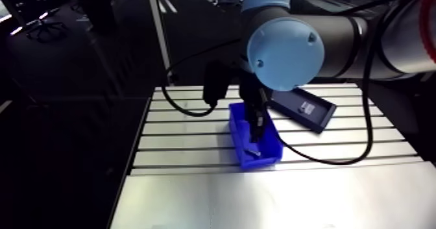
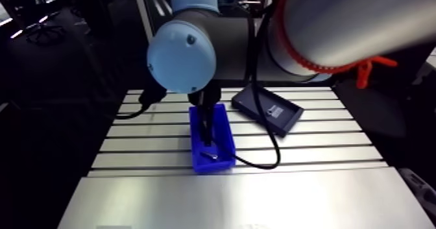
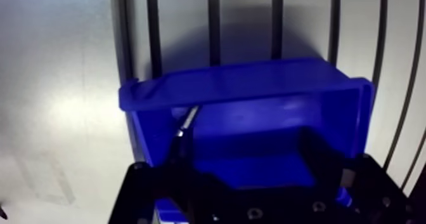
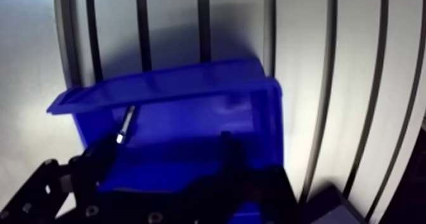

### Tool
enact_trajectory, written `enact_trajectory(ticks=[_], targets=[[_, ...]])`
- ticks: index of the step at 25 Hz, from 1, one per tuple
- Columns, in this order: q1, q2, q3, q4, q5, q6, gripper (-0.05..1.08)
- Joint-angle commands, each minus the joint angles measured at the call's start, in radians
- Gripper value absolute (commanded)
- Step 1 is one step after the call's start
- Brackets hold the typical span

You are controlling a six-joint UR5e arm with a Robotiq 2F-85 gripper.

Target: Pick up the M10 bolt from the tray and put it into the blue bin.

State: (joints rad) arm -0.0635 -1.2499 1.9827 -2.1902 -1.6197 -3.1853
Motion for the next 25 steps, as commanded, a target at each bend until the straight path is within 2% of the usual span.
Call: enact_trajectory(ticks=[1,6,10,13,18,23,25], targets=[[0.007,-0.062,-0.024,0.045,-0.006,0.001,0.01],[0.004,-0.11,-0.057,0.097,-0.012,0.001,0.01],[-0.002,-0.157,-0.104,0.192,-0.013,0.007,0.01],[-0.015,-0.17,-0.167,0.292,-0.01,0.086,0.01],[-0.027,-0.185,-0.298,0.431,-0.004,0.342,0.01],[-0.03,-0.185,-0.393,0.456,-0.013,0.641,0.01],[-0.029,-0.185,-0.422,0.496,-0.013,0.741,0.01]])
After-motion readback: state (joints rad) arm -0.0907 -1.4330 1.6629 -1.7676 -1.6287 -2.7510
